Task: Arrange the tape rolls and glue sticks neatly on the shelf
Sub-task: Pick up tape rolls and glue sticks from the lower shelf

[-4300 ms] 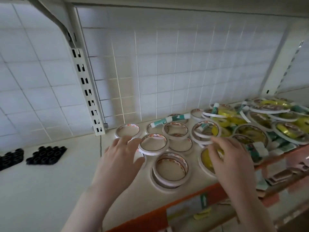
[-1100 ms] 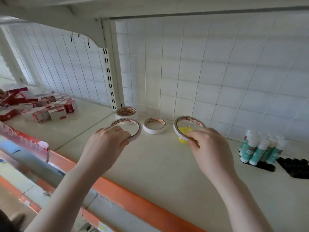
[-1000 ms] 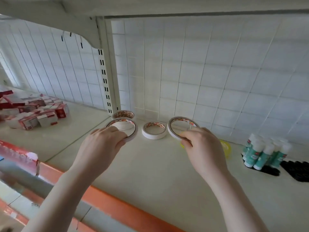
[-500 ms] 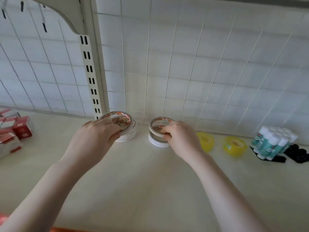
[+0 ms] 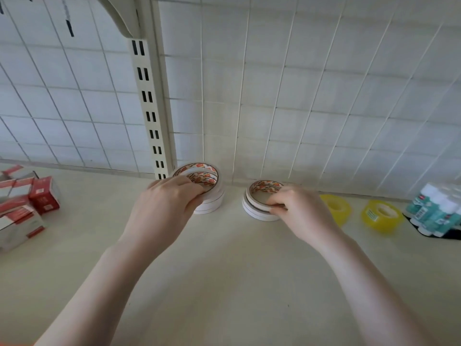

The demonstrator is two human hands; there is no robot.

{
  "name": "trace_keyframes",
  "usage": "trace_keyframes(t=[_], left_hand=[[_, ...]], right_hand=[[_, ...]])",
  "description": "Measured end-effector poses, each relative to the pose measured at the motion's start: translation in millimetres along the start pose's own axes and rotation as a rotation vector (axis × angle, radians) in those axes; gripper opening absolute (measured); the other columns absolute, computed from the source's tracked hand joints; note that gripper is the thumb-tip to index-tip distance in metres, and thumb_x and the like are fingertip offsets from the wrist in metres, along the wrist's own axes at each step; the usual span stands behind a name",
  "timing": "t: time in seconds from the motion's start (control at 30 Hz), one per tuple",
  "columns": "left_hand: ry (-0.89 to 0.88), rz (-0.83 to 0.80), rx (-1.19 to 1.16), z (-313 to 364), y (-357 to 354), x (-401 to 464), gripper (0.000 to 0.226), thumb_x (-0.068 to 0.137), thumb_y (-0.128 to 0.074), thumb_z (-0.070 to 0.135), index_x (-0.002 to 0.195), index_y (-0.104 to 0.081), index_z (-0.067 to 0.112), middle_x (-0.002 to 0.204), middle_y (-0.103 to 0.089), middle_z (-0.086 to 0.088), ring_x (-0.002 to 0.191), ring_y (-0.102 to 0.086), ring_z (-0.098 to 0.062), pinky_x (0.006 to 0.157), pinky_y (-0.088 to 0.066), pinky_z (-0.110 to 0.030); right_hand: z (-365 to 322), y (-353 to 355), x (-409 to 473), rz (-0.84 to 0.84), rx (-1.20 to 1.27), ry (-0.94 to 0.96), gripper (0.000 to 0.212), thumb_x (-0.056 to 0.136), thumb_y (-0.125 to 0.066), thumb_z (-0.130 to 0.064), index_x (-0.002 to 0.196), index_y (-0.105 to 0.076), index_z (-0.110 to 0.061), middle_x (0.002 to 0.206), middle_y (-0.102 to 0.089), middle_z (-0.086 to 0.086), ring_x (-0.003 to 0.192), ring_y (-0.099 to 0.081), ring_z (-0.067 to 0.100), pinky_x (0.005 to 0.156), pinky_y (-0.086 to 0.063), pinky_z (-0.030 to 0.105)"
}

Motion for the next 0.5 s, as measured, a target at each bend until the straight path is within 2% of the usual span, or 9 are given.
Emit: trace_keyframes(t=[0.13,0.4,0.5], left_hand=[[-0.011,-0.002,-0.034,0.2,-2.8,0.7,0.034,0.086,-0.039,0.034,0.080,-0.069,0.018,0.070,-0.061,0.003,0.059,-0.057,-0.027,0.053,-0.044,-0.031],[0.012,-0.012,-0.057,-2.3,-8.1,-1.0,0.026,0.086,-0.048,0.030,0.081,-0.070,0.017,0.072,-0.063,0.003,0.061,-0.057,-0.028,0.056,-0.046,-0.032],[0.004,-0.012,-0.083,-1.9,-8.2,-0.6,0.039,0.087,-0.037,0.038,0.082,-0.070,0.017,0.072,-0.062,0.003,0.062,-0.057,-0.028,0.057,-0.047,-0.034]], right_hand=[[1.2,-2.1,-0.1,-0.007,0.011,-0.008,0.012,0.087,-0.061,-0.021,0.086,-0.068,-0.012,0.084,-0.060,0.001,0.087,-0.053,0.022,0.075,-0.044,0.037],[-3.8,-6.3,-1.6,-0.016,0.019,0.010,0.011,0.086,-0.060,-0.021,0.088,-0.068,-0.014,0.084,-0.060,0.000,0.083,-0.054,0.022,0.073,-0.045,0.037],[-3.5,-7.0,-1.0,-0.011,0.039,0.007,0.010,0.086,-0.060,-0.020,0.088,-0.068,-0.015,0.084,-0.060,-0.001,0.086,-0.054,0.022,0.073,-0.046,0.037]])
Point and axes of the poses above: each hand's wrist, its own x-axis towards the middle knuckle, its own y-axis out of the back of the hand, z = x × y, the point moved 5 cm from there along x, towards the middle knuckle
